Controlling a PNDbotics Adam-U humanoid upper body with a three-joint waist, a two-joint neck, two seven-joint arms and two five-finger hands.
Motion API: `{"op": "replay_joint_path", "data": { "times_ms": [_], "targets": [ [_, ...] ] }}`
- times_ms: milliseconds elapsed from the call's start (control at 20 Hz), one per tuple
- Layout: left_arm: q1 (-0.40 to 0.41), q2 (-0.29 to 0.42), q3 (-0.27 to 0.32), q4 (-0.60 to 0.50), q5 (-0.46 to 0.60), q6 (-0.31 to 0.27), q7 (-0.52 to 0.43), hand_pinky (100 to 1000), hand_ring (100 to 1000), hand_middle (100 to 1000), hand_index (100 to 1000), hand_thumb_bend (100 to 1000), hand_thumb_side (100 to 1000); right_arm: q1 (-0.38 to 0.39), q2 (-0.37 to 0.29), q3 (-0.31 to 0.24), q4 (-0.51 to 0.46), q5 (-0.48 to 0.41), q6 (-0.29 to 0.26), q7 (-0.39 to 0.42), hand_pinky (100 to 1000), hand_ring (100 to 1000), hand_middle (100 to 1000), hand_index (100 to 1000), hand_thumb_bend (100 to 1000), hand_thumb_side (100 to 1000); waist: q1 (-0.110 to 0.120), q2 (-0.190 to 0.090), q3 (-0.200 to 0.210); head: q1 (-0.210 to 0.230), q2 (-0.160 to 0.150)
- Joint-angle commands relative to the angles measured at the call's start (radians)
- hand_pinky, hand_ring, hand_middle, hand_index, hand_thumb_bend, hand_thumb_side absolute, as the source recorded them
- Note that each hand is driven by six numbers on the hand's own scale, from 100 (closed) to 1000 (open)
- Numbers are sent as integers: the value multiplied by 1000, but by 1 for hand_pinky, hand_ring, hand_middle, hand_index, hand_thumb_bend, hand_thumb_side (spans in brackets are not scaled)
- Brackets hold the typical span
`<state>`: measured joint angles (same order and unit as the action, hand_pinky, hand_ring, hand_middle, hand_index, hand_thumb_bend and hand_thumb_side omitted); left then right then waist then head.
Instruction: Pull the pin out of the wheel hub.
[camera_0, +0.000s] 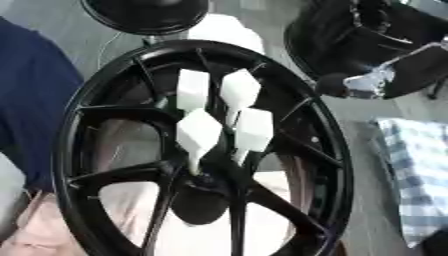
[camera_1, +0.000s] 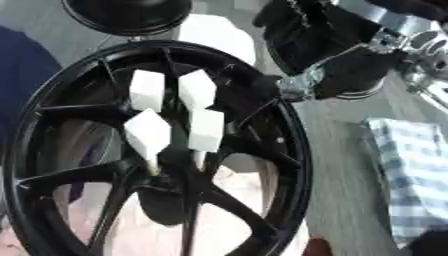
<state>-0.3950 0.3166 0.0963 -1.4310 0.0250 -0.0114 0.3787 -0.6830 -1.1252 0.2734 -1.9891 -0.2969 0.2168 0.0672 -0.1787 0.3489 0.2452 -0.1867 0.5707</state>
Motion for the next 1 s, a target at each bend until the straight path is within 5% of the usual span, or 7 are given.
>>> {"op": "replay_joint_path", "data": {
  "times_ms": [50,150,300,1000],
  "targets": [
    [5,24,9,-8,-1,0,5,541,573,472,665,100,872,-37,-3,-14,-11,-16,52,-18,716,752,613,751,563,306,14,-37,-14,14,30],
    [34,33,15,-2,-2,0,10,541,574,472,665,100,872,-72,35,-29,-11,-30,82,-21,719,759,620,756,577,302,17,-62,-40,40,67],
    [56,43,22,0,-4,-1,16,541,574,472,665,100,872,-116,104,-18,-11,-12,126,11,728,776,643,776,602,299,17,-76,-62,59,84],
    [96,68,49,2,-4,4,40,541,575,472,665,100,869,-193,437,47,-11,197,318,105,721,782,654,781,619,321,17,-103,-126,124,85]
  ]
}}
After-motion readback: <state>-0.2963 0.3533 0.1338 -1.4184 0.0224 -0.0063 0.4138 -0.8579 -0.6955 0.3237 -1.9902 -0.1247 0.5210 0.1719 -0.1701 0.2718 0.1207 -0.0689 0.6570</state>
